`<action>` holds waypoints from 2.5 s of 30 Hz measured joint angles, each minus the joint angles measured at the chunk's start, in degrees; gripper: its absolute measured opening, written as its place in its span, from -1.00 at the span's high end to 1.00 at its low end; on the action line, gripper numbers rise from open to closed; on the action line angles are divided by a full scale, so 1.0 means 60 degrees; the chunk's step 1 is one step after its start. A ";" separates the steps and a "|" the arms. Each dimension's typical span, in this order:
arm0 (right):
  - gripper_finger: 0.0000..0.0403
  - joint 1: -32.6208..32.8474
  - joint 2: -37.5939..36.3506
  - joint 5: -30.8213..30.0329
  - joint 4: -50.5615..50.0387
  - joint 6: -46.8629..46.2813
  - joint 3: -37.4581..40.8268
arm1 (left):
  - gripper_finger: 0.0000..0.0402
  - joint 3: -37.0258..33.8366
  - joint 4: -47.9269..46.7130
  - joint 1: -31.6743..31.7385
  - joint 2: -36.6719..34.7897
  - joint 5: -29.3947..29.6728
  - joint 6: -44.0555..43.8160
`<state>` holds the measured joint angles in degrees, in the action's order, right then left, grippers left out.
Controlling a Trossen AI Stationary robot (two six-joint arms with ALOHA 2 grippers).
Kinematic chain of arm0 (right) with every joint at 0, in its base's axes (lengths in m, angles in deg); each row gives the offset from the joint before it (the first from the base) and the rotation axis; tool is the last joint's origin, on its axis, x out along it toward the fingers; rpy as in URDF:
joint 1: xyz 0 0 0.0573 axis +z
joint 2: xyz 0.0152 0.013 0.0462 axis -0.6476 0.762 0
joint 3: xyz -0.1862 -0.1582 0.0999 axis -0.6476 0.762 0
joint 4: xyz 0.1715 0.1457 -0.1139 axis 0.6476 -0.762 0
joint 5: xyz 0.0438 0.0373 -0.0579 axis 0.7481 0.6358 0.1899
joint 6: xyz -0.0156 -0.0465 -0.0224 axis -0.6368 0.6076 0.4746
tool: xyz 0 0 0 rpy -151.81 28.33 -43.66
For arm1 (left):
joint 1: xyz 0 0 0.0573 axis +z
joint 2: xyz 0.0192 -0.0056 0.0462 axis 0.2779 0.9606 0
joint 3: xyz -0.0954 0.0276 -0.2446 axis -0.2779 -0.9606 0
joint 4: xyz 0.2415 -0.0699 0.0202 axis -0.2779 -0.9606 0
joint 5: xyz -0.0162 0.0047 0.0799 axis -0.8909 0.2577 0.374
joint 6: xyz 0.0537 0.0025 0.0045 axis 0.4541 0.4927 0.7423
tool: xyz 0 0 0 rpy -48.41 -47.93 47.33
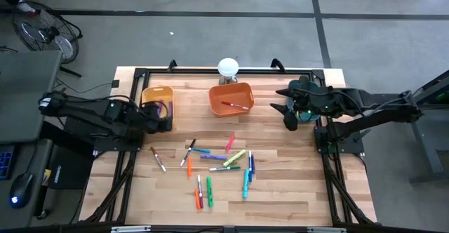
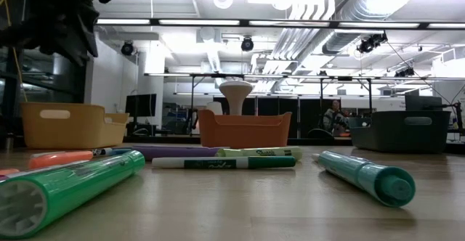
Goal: Pick & Place Markers
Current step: Put the brown marker pen into the orange bin
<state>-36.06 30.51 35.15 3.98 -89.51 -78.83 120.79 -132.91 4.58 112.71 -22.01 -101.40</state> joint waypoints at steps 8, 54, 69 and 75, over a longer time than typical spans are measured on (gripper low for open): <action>-0.25 0.0000 0.0011 0.0224 0.0009 0.0188 0.0043 | 0.31 0.0000 0.0008 -0.2004 0.1605 -0.0124 -0.2785; -0.25 0.0000 0.0018 0.0847 0.0176 0.0040 0.0043 | 1.00 0.0036 0.0173 -0.3315 0.5380 -0.2933 0.3870; -0.25 -0.0004 0.0018 0.0781 0.0166 -0.0077 0.0039 | 1.00 0.0047 0.0621 -0.2637 0.5380 -0.3595 1.3916; -0.25 -0.0003 0.0018 0.0810 0.0144 -0.0372 0.0039 | 1.00 0.0047 0.0539 -0.2637 0.5377 -0.2916 1.4141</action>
<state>-36.08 30.62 40.01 4.84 -91.74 -78.60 121.07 -129.68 -11.24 144.97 -39.51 -16.55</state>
